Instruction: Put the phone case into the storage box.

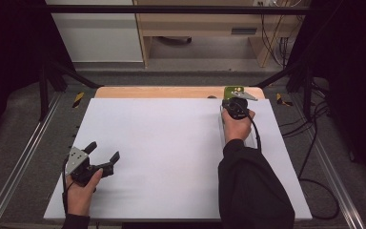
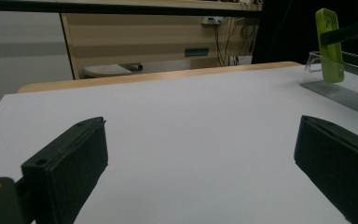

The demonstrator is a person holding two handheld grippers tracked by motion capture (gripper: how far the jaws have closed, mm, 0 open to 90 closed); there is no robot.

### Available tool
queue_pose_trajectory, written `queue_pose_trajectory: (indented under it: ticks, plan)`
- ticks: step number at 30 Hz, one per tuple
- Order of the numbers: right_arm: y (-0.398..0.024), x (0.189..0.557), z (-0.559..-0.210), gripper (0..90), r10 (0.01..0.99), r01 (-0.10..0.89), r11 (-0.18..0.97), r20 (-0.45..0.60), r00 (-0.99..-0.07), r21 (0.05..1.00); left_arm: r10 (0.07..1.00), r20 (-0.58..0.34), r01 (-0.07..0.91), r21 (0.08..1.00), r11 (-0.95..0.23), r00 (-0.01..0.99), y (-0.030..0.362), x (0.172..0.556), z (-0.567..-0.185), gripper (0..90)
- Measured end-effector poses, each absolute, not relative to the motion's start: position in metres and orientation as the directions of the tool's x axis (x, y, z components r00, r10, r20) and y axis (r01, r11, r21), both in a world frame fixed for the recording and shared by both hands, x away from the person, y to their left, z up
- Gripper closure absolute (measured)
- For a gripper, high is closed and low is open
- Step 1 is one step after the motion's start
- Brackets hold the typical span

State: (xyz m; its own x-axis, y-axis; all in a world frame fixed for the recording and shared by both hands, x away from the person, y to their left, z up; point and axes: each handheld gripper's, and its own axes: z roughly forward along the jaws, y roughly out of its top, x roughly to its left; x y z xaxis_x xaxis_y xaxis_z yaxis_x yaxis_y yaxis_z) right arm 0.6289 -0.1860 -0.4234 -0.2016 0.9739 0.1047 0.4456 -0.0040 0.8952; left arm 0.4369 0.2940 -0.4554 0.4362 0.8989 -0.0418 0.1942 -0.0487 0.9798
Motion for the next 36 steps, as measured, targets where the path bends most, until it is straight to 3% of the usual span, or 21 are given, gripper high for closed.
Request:
queue_pose_trajectory:
  ticks: [36]
  plan:
    - [-0.192, 0.631, -0.435, 87.9, 0.974, 0.493, 0.032, 0.085, -0.212, 0.869, 0.895, -0.047, 0.214, 0.975, -0.055, 0.443, 0.293, 0.439, -0.458, 2.2]
